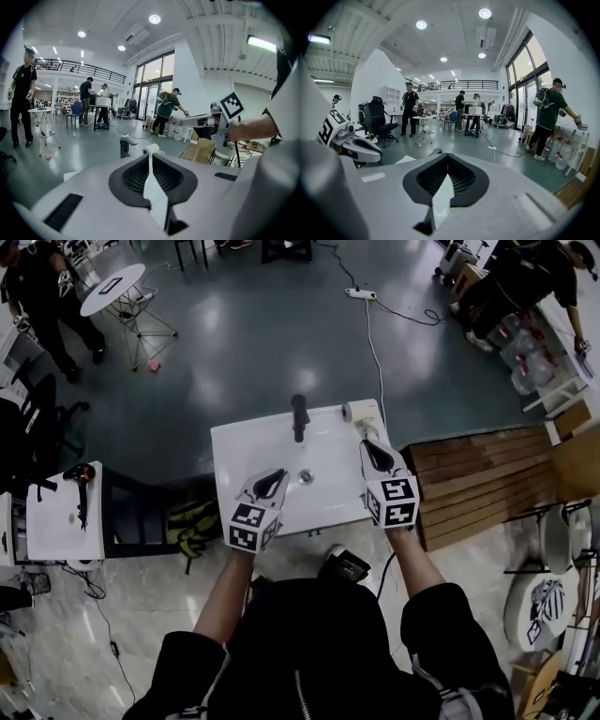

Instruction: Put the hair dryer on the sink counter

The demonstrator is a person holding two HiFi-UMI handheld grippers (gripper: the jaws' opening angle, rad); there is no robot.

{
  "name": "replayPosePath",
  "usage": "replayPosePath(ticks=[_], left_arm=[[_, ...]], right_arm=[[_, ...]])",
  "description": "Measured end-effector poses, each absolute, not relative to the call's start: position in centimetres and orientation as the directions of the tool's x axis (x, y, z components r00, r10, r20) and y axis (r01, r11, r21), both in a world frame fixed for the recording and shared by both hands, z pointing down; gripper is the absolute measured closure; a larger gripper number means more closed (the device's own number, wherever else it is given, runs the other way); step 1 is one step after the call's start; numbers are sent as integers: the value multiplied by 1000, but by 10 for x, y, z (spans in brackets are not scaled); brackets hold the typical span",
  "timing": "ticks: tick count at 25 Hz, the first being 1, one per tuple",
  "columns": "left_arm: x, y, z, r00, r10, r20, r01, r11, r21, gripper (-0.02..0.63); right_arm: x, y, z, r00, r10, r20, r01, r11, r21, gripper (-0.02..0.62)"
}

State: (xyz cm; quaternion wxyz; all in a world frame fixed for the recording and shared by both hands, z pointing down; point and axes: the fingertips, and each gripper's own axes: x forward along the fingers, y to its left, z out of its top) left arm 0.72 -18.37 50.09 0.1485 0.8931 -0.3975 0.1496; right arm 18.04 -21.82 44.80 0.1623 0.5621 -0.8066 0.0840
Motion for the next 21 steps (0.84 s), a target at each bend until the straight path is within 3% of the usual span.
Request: replayPosePath(ticks=[21], left_arm=[[8,-173,516,637,-663,394,-759,-629,168,578]], right_arm=[[187,-207,439,-312,-882,354,-931,358,72,591]])
